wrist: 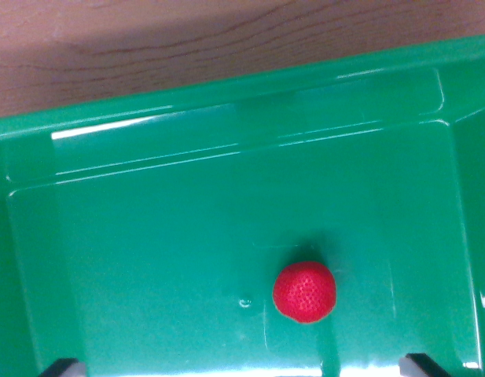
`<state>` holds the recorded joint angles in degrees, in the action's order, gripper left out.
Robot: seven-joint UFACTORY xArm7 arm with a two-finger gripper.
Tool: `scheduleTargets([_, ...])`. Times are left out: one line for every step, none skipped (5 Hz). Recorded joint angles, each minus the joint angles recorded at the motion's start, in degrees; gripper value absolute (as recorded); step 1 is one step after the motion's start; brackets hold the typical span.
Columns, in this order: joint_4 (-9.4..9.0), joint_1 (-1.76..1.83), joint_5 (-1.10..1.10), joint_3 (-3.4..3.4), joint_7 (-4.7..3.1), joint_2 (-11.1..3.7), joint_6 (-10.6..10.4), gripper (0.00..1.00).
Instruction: Pick fruit
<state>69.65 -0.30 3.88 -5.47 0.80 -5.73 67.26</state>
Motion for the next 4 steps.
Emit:
scheduleTargets([0.0, 0.0, 0.0, 0.0, 0.0, 0.0, 0.0, 0.0])
scheduleTargets([-1.63, -0.08, 0.04, -0.07, -0.5, -0.98, -2.7, 0.0])
scheduleTargets([-3.28, -0.17, 0.08, -0.15, -1.01, -1.96, -5.5, 0.0])
scheduleTargets([-3.28, -0.17, 0.08, -0.15, -1.01, -1.96, -5.5, 0.0])
